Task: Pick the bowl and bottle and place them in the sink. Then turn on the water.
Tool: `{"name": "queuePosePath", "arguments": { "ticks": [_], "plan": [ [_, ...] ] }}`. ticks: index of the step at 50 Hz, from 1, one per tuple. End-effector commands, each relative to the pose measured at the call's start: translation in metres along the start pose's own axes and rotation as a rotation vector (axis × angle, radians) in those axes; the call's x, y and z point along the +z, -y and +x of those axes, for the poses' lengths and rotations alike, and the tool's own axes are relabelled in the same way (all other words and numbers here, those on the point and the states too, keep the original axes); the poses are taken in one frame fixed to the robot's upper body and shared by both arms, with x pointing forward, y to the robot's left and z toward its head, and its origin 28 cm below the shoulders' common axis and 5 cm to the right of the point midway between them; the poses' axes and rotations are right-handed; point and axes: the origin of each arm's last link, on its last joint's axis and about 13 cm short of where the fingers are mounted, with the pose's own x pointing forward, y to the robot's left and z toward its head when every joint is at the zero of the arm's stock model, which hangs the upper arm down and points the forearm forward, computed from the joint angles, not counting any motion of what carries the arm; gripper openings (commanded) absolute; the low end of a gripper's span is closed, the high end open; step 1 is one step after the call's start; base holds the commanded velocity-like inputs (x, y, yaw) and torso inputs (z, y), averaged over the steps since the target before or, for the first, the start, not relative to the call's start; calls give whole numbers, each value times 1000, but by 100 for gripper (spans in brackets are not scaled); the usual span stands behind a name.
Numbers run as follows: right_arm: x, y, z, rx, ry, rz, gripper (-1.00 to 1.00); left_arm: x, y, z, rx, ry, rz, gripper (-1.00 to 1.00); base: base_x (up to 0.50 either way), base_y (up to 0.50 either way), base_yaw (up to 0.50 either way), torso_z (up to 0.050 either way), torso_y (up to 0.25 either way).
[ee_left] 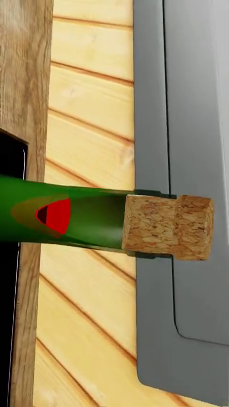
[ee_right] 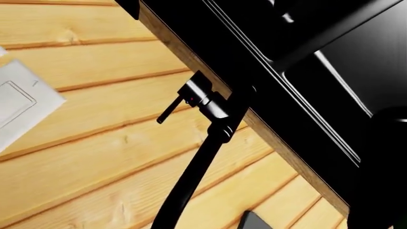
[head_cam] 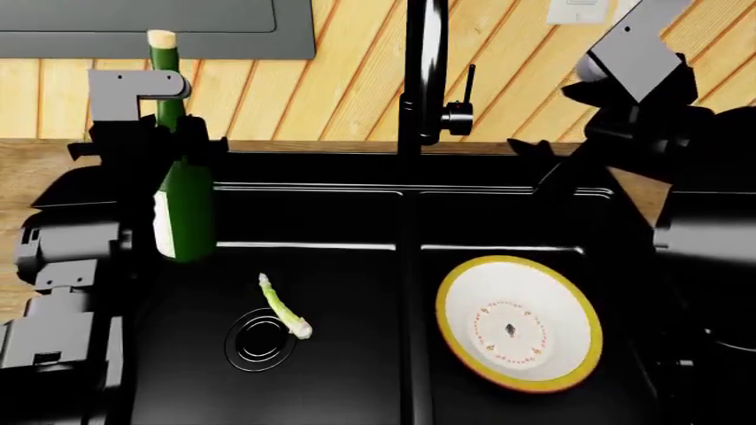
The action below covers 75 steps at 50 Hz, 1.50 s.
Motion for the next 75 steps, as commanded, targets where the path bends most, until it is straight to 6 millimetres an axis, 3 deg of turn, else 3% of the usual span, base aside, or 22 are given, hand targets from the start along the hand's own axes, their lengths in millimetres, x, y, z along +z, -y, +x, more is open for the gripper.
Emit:
{"name": "queuePosePath", "arguments": {
  "ticks": [1, 31, 32, 34, 39, 75],
  "plan": [
    [-1, 1, -4, -17, 6, 0, 100, 8, 0, 0, -16, 54, 7, -100, 0, 0, 0, 0, 0],
    [-1, 1, -4, -17, 6, 0, 100, 8, 0, 0, -16, 54, 7, -100, 0, 0, 0, 0, 0],
    [-14, -12, -7, 91, -75, -192, 100, 43, 0, -34, -143, 90, -36, -100, 0, 0, 0, 0, 14],
    [-5, -4, -5, 22, -24, -69, 100, 18, -1, -11, -60, 61, -18, -100, 0, 0, 0, 0, 5],
    [-2, 1, -4, -15, 2, -2, 100, 6, -1, 0, -22, 47, -1, -100, 0, 0, 0, 0, 0],
    [-4, 0, -2, -14, -1, 24, 100, -41, 2, -17, -83, -63, 76, -100, 0, 0, 0, 0, 1]
  ]
}}
